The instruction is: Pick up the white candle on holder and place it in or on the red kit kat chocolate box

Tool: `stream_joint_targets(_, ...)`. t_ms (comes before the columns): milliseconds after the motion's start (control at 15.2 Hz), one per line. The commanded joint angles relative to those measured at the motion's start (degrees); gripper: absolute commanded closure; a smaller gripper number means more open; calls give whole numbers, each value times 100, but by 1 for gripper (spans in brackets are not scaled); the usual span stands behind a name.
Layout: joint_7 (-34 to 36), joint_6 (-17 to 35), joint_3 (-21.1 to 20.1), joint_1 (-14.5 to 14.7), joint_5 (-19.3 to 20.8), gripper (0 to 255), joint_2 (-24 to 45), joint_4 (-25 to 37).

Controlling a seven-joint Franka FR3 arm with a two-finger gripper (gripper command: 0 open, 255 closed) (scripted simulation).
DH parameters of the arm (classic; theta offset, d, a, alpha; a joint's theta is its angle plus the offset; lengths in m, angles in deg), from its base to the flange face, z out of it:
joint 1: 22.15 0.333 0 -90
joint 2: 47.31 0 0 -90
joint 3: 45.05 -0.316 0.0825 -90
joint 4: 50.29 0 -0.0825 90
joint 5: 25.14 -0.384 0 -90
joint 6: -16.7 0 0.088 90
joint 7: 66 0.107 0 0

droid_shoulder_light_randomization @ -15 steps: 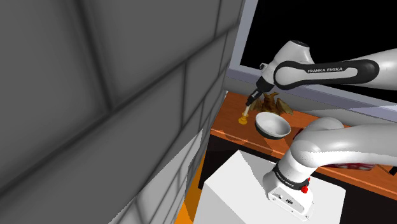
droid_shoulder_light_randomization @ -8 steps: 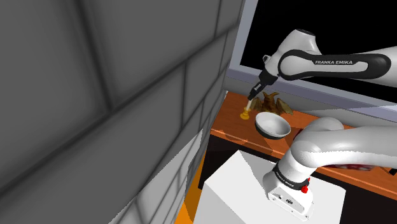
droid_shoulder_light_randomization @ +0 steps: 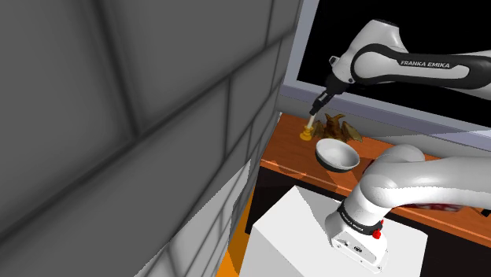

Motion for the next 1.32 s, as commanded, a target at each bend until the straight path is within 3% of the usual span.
stream_joint_targets(0, 8, -147, -31, 19, -29, 255, -8, 136)
stream_joint_targets(726, 49, -933, -197, 121, -180, 255, 39, 977)
stream_joint_targets(1254, -707, -2175, 297, -520, 271, 255, -1346, 839)
